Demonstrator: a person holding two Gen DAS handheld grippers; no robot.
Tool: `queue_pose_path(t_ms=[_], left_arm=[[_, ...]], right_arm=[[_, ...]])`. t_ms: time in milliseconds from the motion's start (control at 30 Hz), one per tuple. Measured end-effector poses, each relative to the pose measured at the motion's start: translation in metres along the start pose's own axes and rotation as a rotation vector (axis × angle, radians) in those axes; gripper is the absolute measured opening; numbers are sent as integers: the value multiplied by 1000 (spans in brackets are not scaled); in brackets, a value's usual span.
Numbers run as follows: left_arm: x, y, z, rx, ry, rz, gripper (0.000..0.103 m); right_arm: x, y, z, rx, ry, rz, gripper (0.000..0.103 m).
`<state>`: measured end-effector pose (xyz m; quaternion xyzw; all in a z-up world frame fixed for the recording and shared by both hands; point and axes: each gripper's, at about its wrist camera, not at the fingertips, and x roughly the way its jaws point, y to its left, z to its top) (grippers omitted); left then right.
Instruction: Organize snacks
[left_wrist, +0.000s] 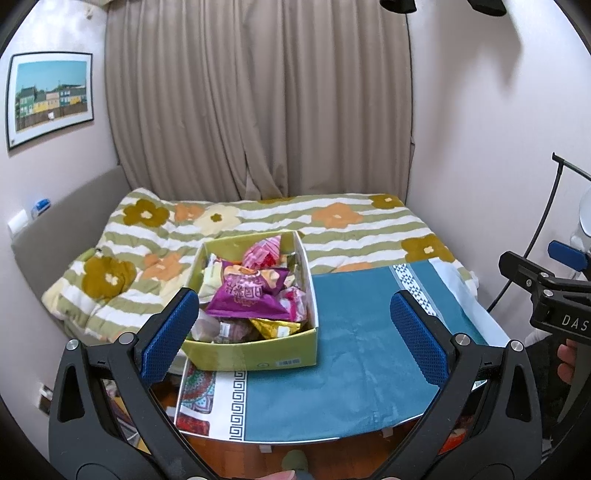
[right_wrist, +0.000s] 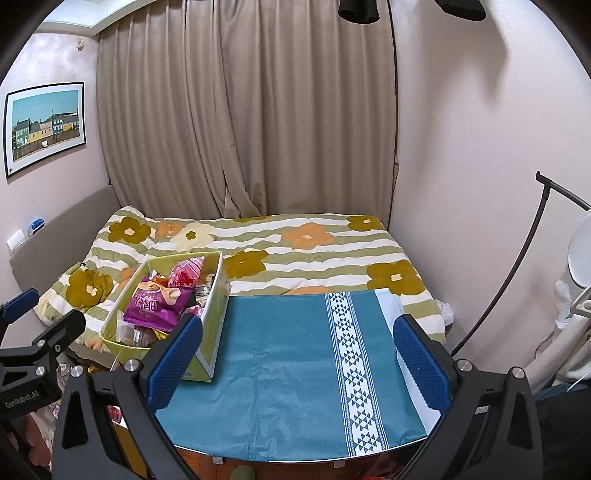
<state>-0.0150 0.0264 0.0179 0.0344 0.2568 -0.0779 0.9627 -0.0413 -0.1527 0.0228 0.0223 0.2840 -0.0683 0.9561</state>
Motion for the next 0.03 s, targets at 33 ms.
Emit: queue_pose_path(t_ms=[33], left_arm=[[0, 0, -1, -2, 1, 2, 103]], right_arm=[[0, 0, 0, 0, -1, 0, 103]])
